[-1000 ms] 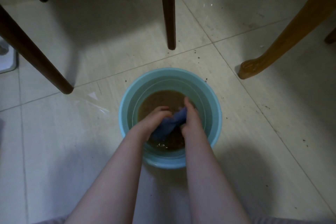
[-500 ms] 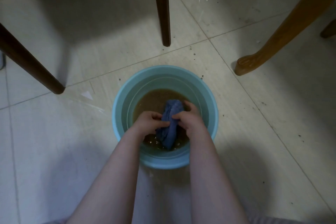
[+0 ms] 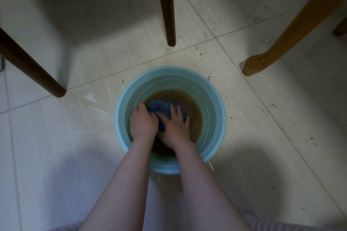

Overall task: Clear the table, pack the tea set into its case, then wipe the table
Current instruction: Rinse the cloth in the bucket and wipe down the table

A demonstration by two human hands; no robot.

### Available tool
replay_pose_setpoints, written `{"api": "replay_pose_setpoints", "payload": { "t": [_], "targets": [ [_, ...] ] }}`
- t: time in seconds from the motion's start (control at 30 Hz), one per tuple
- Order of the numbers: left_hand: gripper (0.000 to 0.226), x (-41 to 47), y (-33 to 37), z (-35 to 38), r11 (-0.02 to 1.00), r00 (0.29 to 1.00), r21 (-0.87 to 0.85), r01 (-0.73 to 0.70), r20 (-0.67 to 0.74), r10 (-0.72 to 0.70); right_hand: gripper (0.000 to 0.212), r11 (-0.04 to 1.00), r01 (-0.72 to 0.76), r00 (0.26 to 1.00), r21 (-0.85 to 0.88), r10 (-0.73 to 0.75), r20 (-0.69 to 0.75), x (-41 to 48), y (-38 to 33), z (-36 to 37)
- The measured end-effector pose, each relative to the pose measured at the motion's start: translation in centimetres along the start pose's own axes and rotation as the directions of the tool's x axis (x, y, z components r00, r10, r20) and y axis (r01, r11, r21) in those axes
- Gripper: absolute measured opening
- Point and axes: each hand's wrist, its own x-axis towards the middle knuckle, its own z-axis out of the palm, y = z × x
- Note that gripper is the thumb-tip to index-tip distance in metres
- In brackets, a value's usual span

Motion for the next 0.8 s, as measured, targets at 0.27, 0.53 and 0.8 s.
{"api": "replay_pose_setpoints", "payload": {
  "t": [0.27,0.53,0.8],
  "targets": [
    [0.042,-0.4,-0.4,0.2,0.991,0.981,0.087,0.105,0.157,-0.118,0.057,0.978,-0.204,0.960,0.034,0.206,-0.188,0.3,0.0,0.4],
    [0.035,-1.8,-0.1,1.5,0.858,0.962,-0.437,0.269,0.165,-0.218,0.033,0.823,-0.066,0.974,0.564,0.175,-0.142,-0.6,-1.1,1.3],
    [0.045,-2.0,2.5,-0.2,0.050,0.817,-0.818,0.573,0.564,-0.121,0.030,0.315,0.169,0.941,0.934,0.230,-0.248,-2.8,-4.6,-2.4]
  ]
}}
